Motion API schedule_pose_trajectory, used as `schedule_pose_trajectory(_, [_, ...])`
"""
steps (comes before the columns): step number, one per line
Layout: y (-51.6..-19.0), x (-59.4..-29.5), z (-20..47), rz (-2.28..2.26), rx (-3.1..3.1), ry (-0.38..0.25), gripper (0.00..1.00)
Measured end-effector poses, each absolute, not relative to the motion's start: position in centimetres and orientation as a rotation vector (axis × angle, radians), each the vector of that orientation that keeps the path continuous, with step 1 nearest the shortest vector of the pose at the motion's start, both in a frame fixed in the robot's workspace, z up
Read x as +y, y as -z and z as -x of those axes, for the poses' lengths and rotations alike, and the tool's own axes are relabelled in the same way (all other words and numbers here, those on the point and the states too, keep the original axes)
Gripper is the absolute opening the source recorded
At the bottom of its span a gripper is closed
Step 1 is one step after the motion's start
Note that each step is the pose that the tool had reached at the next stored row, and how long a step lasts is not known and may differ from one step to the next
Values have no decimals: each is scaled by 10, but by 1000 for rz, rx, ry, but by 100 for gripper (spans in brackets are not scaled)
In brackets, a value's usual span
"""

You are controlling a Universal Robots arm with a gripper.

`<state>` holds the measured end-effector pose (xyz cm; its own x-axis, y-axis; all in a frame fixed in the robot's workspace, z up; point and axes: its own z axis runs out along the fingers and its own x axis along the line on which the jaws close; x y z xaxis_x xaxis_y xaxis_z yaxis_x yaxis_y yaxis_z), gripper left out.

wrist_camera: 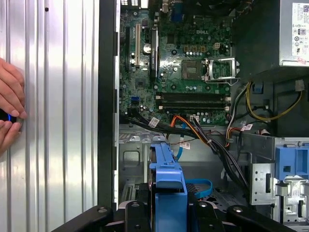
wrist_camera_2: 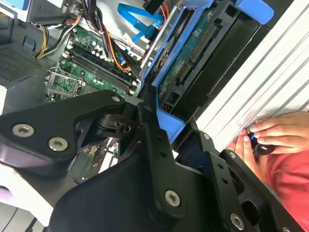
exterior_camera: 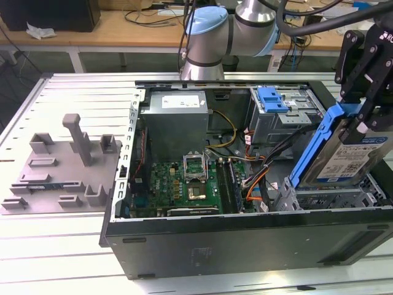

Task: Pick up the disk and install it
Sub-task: 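Insert the disk into the insertion slot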

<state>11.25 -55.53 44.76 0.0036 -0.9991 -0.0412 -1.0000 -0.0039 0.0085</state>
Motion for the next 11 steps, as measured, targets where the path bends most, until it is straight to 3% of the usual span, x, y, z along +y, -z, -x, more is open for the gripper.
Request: schedule_pose_trajectory(11, [-442,-555,-113,2209,2201,-55,37])
